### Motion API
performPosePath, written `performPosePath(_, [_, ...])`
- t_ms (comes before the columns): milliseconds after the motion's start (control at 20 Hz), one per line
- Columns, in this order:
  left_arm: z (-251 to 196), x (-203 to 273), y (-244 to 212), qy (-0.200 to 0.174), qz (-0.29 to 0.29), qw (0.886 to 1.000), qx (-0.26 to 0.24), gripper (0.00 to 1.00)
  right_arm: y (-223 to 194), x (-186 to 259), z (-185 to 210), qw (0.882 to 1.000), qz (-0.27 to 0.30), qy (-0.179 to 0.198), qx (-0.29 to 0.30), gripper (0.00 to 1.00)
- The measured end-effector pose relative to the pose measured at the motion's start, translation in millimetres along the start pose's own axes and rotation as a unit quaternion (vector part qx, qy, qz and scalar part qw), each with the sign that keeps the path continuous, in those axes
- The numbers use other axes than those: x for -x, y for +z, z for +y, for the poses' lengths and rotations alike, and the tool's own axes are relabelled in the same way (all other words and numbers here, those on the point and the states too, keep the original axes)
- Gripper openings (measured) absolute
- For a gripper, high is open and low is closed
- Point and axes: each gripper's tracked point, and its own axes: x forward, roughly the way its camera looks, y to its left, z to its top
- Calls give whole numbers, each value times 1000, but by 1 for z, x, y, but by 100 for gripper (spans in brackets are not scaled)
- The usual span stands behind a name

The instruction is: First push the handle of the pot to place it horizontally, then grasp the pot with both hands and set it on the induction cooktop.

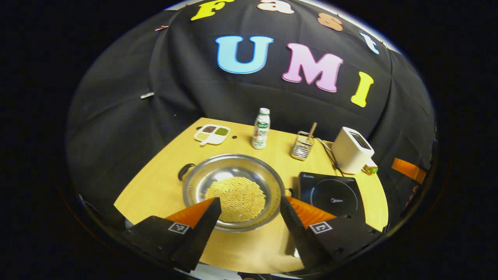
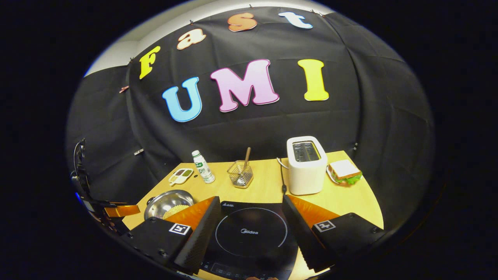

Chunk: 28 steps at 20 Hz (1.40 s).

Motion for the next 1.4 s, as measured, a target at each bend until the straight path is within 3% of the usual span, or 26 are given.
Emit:
performPosePath(200, [55, -9, 13, 9, -6, 1000, 5, 95, -19, -22, 54, 999, 36, 17, 4, 99])
performPosePath(300, [81, -17, 17, 4, -6, 1000, -15, 95, -39, -35, 80, 997, 80, 21, -8, 99])
performPosePath(700, [140, -74, 21, -66, 5, 996, -56, 95, -100, -86, 151, 986, 166, 7, -33, 99])
performPosePath(1000, [162, -125, 17, -107, 17, 992, -59, 96, -153, -117, 170, 977, 211, -3, -44, 99])
performPosePath(1400, [160, -180, -2, -166, 38, 985, -38, 96, -186, -138, 178, 969, 230, -27, -87, 99])
